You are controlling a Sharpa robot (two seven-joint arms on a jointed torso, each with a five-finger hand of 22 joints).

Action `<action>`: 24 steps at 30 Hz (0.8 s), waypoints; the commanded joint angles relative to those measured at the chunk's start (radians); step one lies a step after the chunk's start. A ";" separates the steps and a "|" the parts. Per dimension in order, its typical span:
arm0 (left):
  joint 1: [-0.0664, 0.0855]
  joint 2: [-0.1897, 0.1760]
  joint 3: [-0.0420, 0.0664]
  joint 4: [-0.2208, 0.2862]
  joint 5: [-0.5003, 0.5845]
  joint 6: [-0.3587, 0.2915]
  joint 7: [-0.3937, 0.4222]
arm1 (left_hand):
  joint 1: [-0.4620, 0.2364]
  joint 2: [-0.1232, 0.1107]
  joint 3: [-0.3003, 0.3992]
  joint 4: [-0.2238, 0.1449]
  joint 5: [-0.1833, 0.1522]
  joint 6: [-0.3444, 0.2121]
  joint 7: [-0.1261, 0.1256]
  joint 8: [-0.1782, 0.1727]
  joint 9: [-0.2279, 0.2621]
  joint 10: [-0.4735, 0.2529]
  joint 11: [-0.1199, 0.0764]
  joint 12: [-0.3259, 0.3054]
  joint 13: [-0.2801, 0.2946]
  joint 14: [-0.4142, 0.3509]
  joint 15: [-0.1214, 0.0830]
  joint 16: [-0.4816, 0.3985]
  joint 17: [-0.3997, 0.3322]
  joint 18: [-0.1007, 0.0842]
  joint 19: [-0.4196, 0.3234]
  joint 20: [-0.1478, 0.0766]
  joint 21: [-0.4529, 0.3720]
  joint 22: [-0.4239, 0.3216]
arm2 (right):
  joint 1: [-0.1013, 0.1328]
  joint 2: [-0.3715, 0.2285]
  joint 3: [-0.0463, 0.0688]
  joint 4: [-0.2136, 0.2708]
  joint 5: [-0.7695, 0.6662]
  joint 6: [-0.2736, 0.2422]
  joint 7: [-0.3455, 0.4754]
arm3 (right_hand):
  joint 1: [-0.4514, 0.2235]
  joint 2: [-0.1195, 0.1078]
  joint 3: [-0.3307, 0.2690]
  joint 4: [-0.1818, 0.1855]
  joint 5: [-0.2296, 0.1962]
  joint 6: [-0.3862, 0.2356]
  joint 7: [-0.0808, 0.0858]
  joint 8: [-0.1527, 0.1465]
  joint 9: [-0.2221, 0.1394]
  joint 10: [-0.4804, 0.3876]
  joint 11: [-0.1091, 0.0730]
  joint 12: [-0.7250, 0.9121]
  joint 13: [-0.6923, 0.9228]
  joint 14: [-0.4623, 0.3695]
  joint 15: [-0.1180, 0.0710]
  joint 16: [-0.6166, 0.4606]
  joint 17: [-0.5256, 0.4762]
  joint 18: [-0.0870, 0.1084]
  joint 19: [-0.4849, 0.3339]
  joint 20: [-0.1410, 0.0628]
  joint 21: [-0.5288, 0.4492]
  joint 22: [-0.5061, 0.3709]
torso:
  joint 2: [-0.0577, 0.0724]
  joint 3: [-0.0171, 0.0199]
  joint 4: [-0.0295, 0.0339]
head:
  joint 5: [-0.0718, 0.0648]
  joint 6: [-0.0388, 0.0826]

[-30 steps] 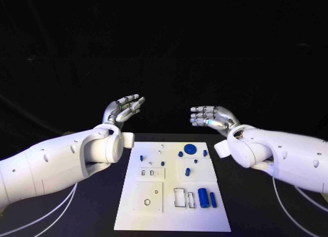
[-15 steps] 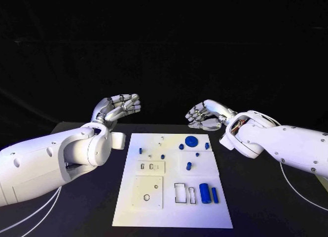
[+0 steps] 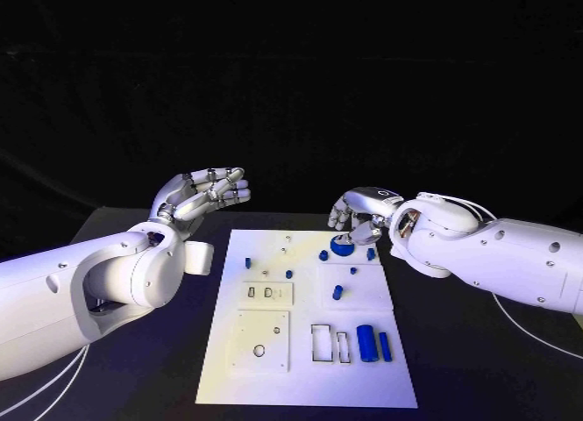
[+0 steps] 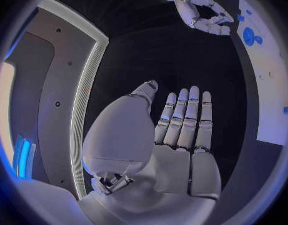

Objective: Assemble the parts on the task board

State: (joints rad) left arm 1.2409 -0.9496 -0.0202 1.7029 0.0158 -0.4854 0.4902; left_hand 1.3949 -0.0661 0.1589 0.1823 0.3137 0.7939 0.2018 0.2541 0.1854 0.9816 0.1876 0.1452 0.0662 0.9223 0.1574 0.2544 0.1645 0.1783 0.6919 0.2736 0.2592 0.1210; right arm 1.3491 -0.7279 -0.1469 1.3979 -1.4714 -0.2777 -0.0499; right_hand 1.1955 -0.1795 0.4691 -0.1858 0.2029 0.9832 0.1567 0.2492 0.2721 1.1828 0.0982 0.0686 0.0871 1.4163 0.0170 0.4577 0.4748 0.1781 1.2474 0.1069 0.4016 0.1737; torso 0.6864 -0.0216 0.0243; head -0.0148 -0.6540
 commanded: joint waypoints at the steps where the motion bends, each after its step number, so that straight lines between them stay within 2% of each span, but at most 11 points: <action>1: 0.003 -0.011 0.003 0.023 -0.007 0.045 0.001 | 0.009 0.002 0.000 0.004 0.002 0.005 0.022 0.003 0.001 0.006 -0.001 -0.004 0.001 0.005 -0.001 0.003 0.002 0.006 0.006 -0.001 0.004 -0.001 | -0.004 0.014 0.000 -0.011 -0.135 0.054 -0.048 | 0.002 -0.009 -0.006 0.005 0.016 0.010 0.000 -0.008 0.009 -0.001 -0.003 -0.004 0.004 0.051 -0.008 0.069 0.059 0.002 0.041 -0.013 0.048 0.030 | 0.020 -0.0012 0.0065 | -0.008 0.004; 2: 0.004 -0.016 0.003 0.030 -0.007 0.047 0.001 | 0.008 0.001 0.000 0.005 0.002 0.004 0.022 0.002 0.001 0.006 -0.001 -0.005 0.001 0.005 -0.001 0.003 0.002 0.006 0.006 -0.001 0.004 -0.001 | -0.005 0.019 0.000 -0.016 -0.141 0.055 -0.047 | -0.003 -0.013 -0.009 0.010 0.016 0.008 -0.001 -0.017 0.014 -0.017 -0.005 -0.003 0.007 0.076 -0.008 0.141 0.112 0.000 0.059 -0.017 0.088 0.057 | 0.024 -0.0012 0.0080 | -0.010 0.005; 3: 0.005 -0.018 0.003 0.033 -0.007 0.047 0.002 | 0.008 0.001 0.000 0.005 0.002 0.004 0.022 0.002 0.001 0.006 -0.001 -0.005 0.001 0.005 -0.001 0.003 0.002 0.006 0.006 -0.001 0.004 -0.001 | -0.006 0.022 0.000 -0.019 -0.143 0.056 -0.047 | -0.004 -0.013 -0.010 0.012 0.016 0.008 -0.001 -0.020 0.017 -0.025 -0.003 -0.003 0.008 0.076 -0.008 0.169 0.132 -0.001 0.060 -0.017 0.103 0.069 | 0.027 -0.0014 0.0091 | -0.011 0.006; 6: 0.008 -0.024 0.005 0.047 -0.005 0.048 0.004 | 0.007 0.001 0.000 0.006 0.001 0.004 0.022 0.002 0.000 0.006 -0.001 -0.005 0.000 0.005 -0.002 0.003 0.002 0.006 0.007 -0.002 0.005 -0.001 | -0.010 0.032 -0.001 -0.030 -0.151 0.060 -0.045 | 0.000 -0.017 -0.013 0.021 0.018 0.009 -0.003 -0.035 0.035 -0.045 -0.002 0.002 0.020 0.082 -0.009 0.504 0.424 -0.007 0.050 -0.015 0.204 0.151 | 0.033 -0.0029 0.0120 | -0.013 0.005; 7: 0.009 -0.026 0.005 0.049 -0.005 0.048 0.004 | 0.007 0.001 0.000 0.006 0.001 0.004 0.022 0.002 0.000 0.006 -0.001 -0.006 0.000 0.005 -0.002 0.003 0.002 0.006 0.007 -0.002 0.005 -0.001 | -0.011 0.035 -0.001 -0.034 -0.152 0.062 -0.045 | -0.003 -0.017 -0.015 0.025 0.017 0.011 0.000 -0.038 0.040 -0.050 -0.002 0.002 0.023 0.084 -0.006 0.593 0.509 -0.004 0.043 -0.017 0.230 0.174 | 0.036 -0.0031 0.0129 | -0.014 0.005; 8: 0.009 -0.026 0.005 0.051 -0.005 0.048 0.005 | 0.007 0.001 0.000 0.006 0.001 0.004 0.022 0.002 0.000 0.007 -0.001 -0.006 0.000 0.005 -0.002 0.003 0.002 0.006 0.007 -0.002 0.005 -0.001 | -0.011 0.036 -0.001 -0.036 -0.152 0.063 -0.045 | -0.002 -0.019 -0.017 0.026 0.017 0.010 -0.001 -0.041 0.043 -0.051 -0.001 0.002 0.025 0.082 -0.006 0.626 0.538 -0.003 0.036 -0.017 0.246 0.189 | 0.037 -0.0032 0.0134 | -0.014 0.004; 9: 0.011 -0.028 0.005 0.055 -0.004 0.049 0.005 | 0.007 0.001 -0.001 0.006 0.001 0.004 0.022 0.002 0.000 0.007 -0.001 -0.006 0.000 0.006 -0.002 0.003 0.002 0.006 0.008 -0.002 0.005 -0.002 | -0.012 0.040 -0.001 -0.040 -0.152 0.067 -0.045 | -0.002 -0.018 -0.018 0.031 0.018 0.010 0.001 -0.045 0.051 -0.057 0.000 0.002 0.029 0.089 -0.004 0.707 0.609 -0.012 0.043 -0.015 0.338 0.292 | 0.039 -0.0039 0.0146 | -0.015 0.004; 12: 0.013 -0.030 0.005 0.059 -0.002 0.050 0.004 | 0.007 0.001 -0.001 0.006 0.001 0.004 0.022 0.002 0.000 0.007 -0.001 -0.006 0.000 0.006 -0.002 0.003 0.002 0.006 0.008 -0.002 0.005 -0.002 | -0.015 0.047 -0.002 -0.046 -0.151 0.073 -0.046 | 0.000 -0.018 -0.017 0.036 0.019 0.013 0.002 -0.049 0.061 -0.058 0.001 0.003 0.034 0.088 -0.003 0.771 0.663 -0.022 0.044 -0.012 0.434 0.403 | 0.043 -0.0044 0.0169 | -0.015 0.002; 15: 0.016 -0.031 0.006 0.063 -0.001 0.051 0.003 | 0.007 0.001 -0.001 0.006 0.001 0.004 0.022 0.002 0.000 0.007 -0.001 -0.006 0.000 0.006 -0.002 0.003 0.002 0.006 0.008 -0.002 0.005 -0.002 | -0.017 0.052 -0.002 -0.051 -0.150 0.081 -0.045 | 0.002 -0.019 -0.013 0.038 0.021 0.012 0.002 -0.053 0.067 -0.061 0.001 0.002 0.037 0.091 -0.003 0.810 0.697 -0.029 0.049 -0.009 0.495 0.475 | 0.046 -0.0051 0.0181 | -0.015 0.000; 18: 0.017 -0.032 0.006 0.066 0.001 0.052 0.002 | 0.005 0.000 -0.001 0.008 0.000 0.004 0.023 0.001 0.000 0.008 -0.001 -0.007 0.000 0.007 -0.002 0.003 0.003 0.006 0.009 -0.002 0.005 -0.002 | -0.021 0.058 -0.002 -0.056 -0.148 0.093 -0.045 | 0.004 -0.018 -0.009 0.039 0.026 0.012 0.002 -0.055 0.071 -0.062 0.002 0.002 0.038 0.094 -0.002 0.835 0.720 -0.033 0.052 -0.008 0.532 0.519 | 0.050 -0.0065 0.0198 | -0.014 -0.002; 24: 0.020 -0.035 0.006 0.068 0.007 0.051 -0.001 | 0.005 0.000 -0.001 0.009 0.000 0.003 0.023 0.001 0.000 0.009 -0.001 -0.007 0.000 0.007 -0.002 0.003 0.003 0.006 0.009 -0.002 0.006 -0.002 | -0.030 0.064 -0.003 -0.064 -0.143 0.106 -0.041 | 0.005 -0.018 -0.003 0.040 0.031 0.011 0.002 -0.057 0.075 -0.063 0.002 0.002 0.039 0.093 -0.002 0.847 0.727 -0.034 0.048 -0.006 0.551 0.541 | 0.057 -0.0074 0.0216 | -0.012 -0.002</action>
State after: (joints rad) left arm 1.2583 -0.9844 -0.0156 1.7676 0.0177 -0.4540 0.4869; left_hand 1.3948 -0.0661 0.1560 0.1851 0.3137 0.7938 0.2017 0.2540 0.1852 0.9816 0.1877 0.1417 0.0660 0.9222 0.1574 0.2544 0.1667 0.1782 0.6954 0.2699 0.2592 0.1201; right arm 1.3205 -0.6650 -0.1497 1.3356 -1.5980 -0.2059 -0.0870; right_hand 1.1978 -0.1924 0.4624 -0.1459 0.2306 0.9917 0.1589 0.1956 0.3457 1.1236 0.1003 0.0686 0.1246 1.4651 0.0124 1.3036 1.2028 0.1620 1.2965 0.0949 0.9506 0.7149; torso 0.7383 -0.0283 0.0446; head -0.0271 -0.6564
